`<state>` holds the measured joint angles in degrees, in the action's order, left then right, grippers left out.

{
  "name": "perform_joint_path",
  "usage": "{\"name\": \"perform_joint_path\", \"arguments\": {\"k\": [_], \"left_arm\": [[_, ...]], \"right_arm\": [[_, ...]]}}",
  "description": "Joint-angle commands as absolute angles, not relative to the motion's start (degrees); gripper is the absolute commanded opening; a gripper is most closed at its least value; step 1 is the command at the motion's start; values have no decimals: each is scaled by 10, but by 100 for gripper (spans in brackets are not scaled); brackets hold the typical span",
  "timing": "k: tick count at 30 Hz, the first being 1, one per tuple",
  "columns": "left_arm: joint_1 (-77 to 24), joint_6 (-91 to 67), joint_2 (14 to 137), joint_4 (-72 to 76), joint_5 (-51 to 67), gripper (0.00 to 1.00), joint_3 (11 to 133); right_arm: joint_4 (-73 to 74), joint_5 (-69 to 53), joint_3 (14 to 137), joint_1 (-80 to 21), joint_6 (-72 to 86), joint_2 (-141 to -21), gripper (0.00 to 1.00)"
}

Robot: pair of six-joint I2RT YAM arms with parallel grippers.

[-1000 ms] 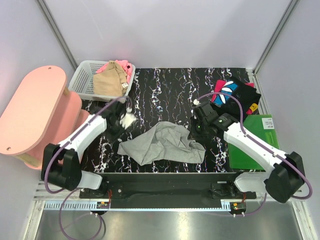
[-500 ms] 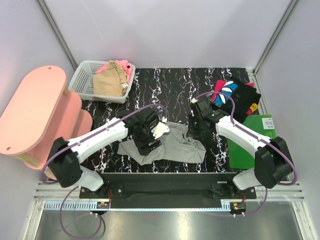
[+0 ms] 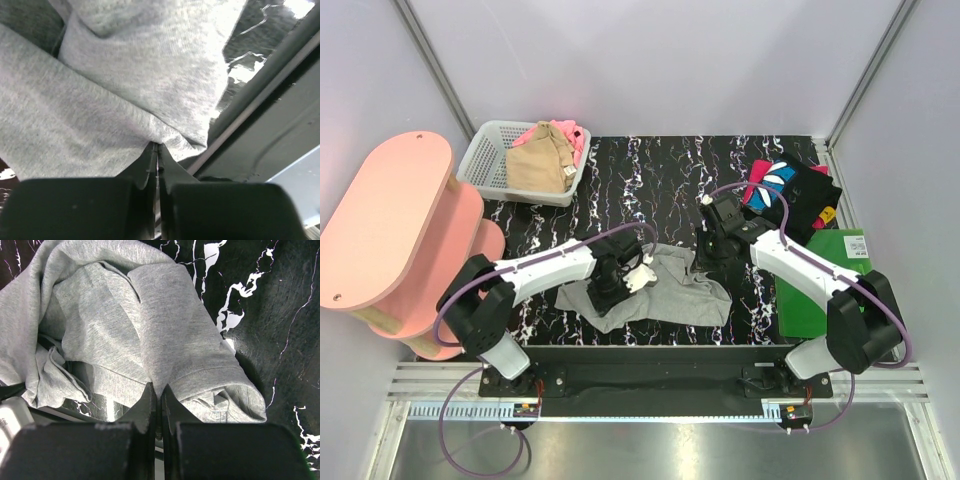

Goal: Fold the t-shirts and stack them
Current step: Flatten out the tshirt

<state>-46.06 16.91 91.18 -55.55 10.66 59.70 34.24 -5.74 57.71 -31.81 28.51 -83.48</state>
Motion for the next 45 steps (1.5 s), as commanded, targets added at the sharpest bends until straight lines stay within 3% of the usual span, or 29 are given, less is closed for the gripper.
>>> {"name": "perform_joint_path", "arguments": {"k": [1,9,10,11,13,19,24,26,27,30,31,32,39,45], "left_arm": [[-451,172,904,-526,76,0,600],[-375,174,820,-565,43,0,666],[-377,167,821,-573,54,6,665],[-381,163,824,-579,72,22,659],[-400,148,834,-586,101,43,646],[-424,141,860,-566,118,43,595],[-425,146,898,-563,133,59,596],[-426,150,914,-562,131,60,600],[-426,152,919,-559,130,59,601],[-426,160,940,-548,127,30,601],[-426,159,945,-542,124,7,602],[-425,162,952,-535,113,0,603],[-387,177,890,-554,43,0,654],[-314,242,787,-625,-108,0,829]], "right_arm": [[328,-69,598,-314,279,-817,0],[351,-70,602,-309,273,-746,0],[351,-72,600,-309,275,-746,0],[351,-78,596,-308,275,-750,0],[350,-80,591,-309,279,-754,0],[343,-81,577,-309,281,-755,0],[343,-83,574,-309,280,-755,0],[342,-87,576,-309,281,-755,0],[341,-88,577,-309,281,-755,0],[338,-91,577,-309,283,-756,0],[338,-92,577,-309,283,-756,0],[338,-92,577,-309,283,-756,0],[346,-83,584,-308,271,-730,0],[395,-68,658,-308,241,-697,0]]}}
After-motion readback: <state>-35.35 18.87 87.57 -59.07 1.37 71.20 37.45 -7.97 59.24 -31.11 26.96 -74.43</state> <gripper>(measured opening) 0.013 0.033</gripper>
